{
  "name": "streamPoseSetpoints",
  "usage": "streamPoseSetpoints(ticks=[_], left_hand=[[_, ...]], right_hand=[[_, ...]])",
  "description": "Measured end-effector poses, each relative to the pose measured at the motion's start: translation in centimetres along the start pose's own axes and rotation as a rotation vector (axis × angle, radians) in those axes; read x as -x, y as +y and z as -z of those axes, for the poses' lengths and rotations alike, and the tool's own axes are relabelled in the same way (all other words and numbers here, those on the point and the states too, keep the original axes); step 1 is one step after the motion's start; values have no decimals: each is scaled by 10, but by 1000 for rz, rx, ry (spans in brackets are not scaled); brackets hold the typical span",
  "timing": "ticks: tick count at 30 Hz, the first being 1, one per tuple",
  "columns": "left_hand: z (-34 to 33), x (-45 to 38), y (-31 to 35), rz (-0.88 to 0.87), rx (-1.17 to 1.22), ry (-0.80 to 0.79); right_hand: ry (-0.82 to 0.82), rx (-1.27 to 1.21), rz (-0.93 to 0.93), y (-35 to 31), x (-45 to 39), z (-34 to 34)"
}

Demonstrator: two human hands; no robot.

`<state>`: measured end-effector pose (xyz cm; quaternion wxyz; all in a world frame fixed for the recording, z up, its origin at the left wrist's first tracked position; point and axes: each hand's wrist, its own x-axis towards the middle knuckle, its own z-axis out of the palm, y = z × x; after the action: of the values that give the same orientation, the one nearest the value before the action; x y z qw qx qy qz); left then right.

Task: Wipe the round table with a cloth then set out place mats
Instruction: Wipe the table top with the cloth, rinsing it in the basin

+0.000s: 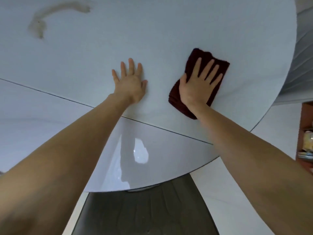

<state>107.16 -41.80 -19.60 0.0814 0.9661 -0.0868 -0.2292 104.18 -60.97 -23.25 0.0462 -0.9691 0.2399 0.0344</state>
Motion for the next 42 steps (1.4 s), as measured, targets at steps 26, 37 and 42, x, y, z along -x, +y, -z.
streamPoseSetpoints(ticks=[26, 37, 42], left_hand=[[-25, 57, -133, 127, 425, 265], [-49, 97, -75, -65, 13, 50], [-45, 115, -120, -138, -84, 31]], right_hand=[[-158, 160, 1395, -86, 58, -12], [-13, 63, 226, 84, 163, -13], [-30, 45, 354, -27, 227, -22]])
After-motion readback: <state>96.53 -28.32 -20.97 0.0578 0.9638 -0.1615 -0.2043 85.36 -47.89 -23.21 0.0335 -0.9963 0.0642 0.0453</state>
